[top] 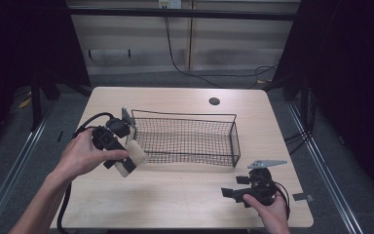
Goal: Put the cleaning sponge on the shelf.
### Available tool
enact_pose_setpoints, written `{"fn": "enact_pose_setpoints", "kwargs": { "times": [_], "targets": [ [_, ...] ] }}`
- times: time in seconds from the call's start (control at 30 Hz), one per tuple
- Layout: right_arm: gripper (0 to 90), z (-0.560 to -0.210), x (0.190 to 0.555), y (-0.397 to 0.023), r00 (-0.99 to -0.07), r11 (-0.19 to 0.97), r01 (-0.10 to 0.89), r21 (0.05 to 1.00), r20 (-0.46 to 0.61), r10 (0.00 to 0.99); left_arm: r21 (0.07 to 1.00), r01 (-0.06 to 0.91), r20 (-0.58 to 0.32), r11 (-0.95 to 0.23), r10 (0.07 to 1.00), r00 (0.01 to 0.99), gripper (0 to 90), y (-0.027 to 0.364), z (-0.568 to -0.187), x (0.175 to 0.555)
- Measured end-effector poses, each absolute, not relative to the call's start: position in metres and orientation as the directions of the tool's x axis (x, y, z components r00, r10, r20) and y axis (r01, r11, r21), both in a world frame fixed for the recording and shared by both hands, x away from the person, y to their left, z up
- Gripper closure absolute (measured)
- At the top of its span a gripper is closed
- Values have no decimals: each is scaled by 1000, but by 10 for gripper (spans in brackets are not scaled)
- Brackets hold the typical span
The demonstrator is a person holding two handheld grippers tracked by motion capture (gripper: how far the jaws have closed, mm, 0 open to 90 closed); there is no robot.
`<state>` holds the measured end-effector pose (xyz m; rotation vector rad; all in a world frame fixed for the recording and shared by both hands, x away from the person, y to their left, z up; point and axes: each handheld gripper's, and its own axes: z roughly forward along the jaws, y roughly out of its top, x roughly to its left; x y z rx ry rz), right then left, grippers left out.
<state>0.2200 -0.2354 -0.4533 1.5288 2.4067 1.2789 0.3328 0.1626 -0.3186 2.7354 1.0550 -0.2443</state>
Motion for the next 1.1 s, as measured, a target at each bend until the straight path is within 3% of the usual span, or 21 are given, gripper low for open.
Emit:
{"fn": "enact_pose_setpoints", "kwargs": {
  "times": [0.5, 1.1],
  "targets": [
    [143, -453, 220, -236, -524, 187, 744, 641, 388, 758, 154, 738, -248, -657, 698, 672, 253, 158, -308, 353],
    [143, -453, 219, -237, -517, 181, 746, 640, 387, 763, 120, 881, -240, -457, 848, 472, 254, 141, -310, 387]
  ]
}}
